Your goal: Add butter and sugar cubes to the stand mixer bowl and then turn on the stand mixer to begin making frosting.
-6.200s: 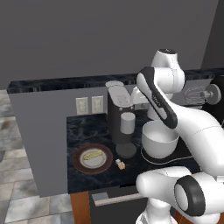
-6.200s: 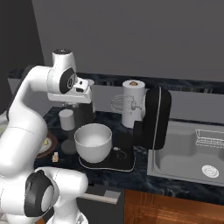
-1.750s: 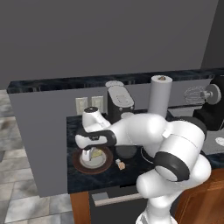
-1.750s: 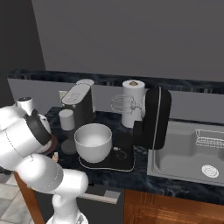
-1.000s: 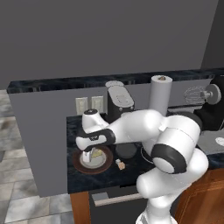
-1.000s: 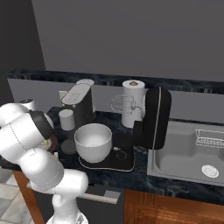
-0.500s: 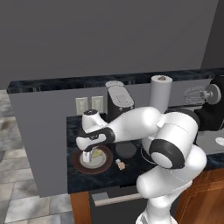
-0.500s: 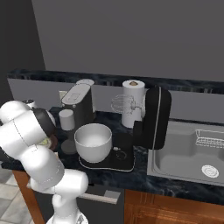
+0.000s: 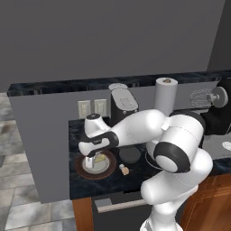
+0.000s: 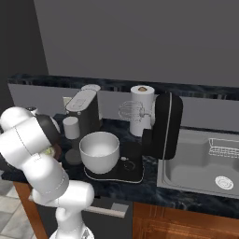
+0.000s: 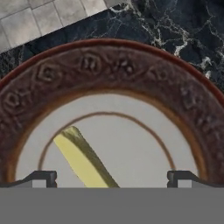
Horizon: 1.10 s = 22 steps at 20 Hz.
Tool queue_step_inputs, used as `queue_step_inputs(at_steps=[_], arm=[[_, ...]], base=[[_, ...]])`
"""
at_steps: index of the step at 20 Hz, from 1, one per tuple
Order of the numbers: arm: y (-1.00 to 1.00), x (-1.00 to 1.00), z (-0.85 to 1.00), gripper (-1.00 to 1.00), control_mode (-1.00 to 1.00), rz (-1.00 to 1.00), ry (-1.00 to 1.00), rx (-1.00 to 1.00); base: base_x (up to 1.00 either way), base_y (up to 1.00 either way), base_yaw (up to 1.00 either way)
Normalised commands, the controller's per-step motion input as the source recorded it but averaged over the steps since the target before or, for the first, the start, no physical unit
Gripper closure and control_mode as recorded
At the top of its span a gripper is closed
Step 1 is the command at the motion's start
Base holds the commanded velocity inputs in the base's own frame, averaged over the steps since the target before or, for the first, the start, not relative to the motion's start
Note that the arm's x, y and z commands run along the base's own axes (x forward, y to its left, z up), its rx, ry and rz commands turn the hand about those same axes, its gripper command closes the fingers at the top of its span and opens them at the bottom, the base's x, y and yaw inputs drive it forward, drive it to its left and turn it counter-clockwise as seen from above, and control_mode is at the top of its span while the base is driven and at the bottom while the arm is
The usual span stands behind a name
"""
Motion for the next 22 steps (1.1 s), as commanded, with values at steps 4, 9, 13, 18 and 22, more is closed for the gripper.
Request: queue_step_inputs(at_steps=[4, 9, 13, 18, 22], arm=[[0.0, -0.03, -0.11, -1.0, -1.0, 0.0, 0.0, 0.0], [0.0, -0.02, -0.25, 1.0, -1.0, 0.0, 0.0, 0.0], [0.0, 0.0, -0.31, 1.0, -1.0, 0.0, 0.0, 0.0], [0.0, 0.0, -0.16, 1.0, -1.0, 0.01, 0.0, 0.0], [0.0, 0.0, 0.0, 1.0, -1.0, 0.0, 0.0, 0.0]], base=[[0.0, 0.0, 0.0], [0.0, 0.0, 0.0], [0.0, 0.0, 0.0], [0.0, 0.0, 0.0], [0.0, 0.0, 0.0]])
